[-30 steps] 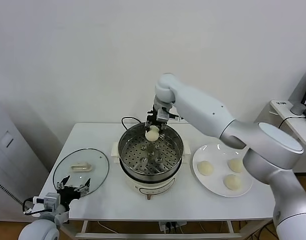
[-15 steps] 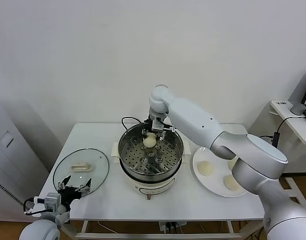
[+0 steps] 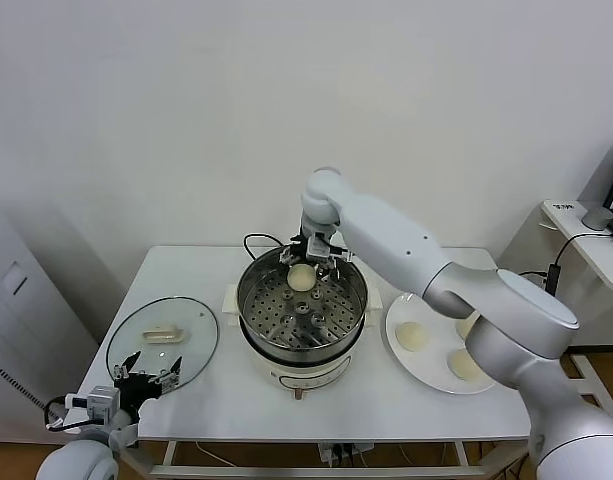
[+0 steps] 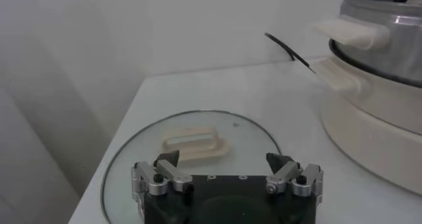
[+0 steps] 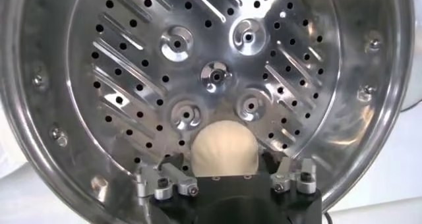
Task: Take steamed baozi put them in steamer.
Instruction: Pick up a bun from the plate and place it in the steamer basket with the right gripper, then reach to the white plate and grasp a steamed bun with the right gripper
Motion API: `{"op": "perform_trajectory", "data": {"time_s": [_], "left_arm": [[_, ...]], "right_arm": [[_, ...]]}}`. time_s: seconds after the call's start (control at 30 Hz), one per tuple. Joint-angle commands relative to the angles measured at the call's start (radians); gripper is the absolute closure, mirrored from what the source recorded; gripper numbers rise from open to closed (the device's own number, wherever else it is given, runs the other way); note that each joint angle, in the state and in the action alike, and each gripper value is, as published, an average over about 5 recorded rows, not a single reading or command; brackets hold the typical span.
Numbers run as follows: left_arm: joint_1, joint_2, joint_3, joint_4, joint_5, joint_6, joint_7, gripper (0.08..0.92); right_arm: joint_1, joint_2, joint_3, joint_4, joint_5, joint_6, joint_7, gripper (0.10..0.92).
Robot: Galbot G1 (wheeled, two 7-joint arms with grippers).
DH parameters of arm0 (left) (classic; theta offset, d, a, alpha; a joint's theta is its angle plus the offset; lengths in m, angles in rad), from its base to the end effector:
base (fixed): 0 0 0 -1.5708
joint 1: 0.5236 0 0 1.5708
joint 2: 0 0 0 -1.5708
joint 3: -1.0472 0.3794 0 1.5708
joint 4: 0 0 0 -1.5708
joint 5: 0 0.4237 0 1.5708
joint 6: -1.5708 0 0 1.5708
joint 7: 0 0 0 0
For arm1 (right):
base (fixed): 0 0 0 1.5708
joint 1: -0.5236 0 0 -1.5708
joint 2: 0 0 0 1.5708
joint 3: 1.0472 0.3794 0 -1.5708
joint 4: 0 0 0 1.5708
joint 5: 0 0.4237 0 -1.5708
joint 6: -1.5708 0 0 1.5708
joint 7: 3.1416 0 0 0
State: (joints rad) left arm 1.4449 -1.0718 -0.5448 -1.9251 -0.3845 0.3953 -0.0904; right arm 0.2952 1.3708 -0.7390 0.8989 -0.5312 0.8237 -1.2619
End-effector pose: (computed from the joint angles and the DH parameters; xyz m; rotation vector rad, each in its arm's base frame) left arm 0.2888 0.1186 -0.3383 -0.0609 -2.6793 -0.1885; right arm 0.6979 0.1819 -0.0590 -1.9417 0.2904 -2.3367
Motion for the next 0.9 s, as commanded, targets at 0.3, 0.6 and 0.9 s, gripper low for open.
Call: {"op": "perform_trajectory", "data": {"time_s": [0.3,0.6,0.9], "left_arm": [[0.000,-0.003,-0.001,-0.013,-0.005,0.004,-0.001,0.177],[-0.003,-0.004,-0.001,-0.025,-0.015,0.006,-0.002,0.177],[0.006,-0.006,-0.006,-0.037,-0.017,0.006,-0.002,0.177]], "right_arm": [[0.388,-0.344,-0.575,0.088,0.840,-0.515,-0.030,0.203],[0.397,-0.523,-0.708,0.223,0.982,-0.775,0.013,0.203],[0.243,-0.620,-0.653,0.240,0.933,-0.841,0.087,0.203]]}}
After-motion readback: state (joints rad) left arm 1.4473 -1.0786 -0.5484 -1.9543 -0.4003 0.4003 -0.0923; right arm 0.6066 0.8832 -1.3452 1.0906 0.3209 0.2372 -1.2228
